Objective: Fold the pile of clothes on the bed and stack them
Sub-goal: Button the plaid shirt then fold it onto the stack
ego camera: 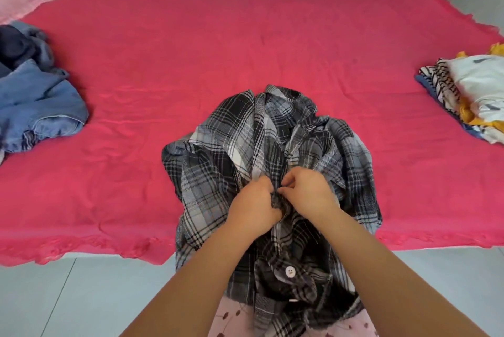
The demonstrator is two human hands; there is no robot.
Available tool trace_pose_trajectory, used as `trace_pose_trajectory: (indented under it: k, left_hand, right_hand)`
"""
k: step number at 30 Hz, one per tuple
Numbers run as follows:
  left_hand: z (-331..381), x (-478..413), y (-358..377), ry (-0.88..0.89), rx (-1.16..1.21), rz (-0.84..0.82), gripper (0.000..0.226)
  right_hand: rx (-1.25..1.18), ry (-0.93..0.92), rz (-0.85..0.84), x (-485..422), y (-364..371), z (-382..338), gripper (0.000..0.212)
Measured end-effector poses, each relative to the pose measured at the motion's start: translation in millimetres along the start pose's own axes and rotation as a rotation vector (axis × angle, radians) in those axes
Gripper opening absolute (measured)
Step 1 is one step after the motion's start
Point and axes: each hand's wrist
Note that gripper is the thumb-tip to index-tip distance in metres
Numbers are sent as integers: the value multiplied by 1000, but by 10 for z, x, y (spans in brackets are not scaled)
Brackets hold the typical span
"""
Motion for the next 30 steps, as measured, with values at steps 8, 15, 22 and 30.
trace_pose_trajectory:
  k: [8,15,22,30]
  left_hand:
    - [-64,93,-237,-183,708,220,11]
    - [-45,244,-95,-114,357,326,7]
    - [-52,497,88,-131,307,167,22]
    - [-27,582,33,-231,645,262,10]
  right_hand:
    - [-639,67,-31,69,-261,186,7]
    - [-187,-79,-167,402,-132,193,20]
    - [79,-191,-76,514,229,178,17]
    - [58,-185,-30,509,314,212,4]
Point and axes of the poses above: each hand's wrist, its own x-axis away from the middle knuckle, its own y-axis out of the palm, z = x × y, and after that the axes turned 12 degrees about y, right-handed
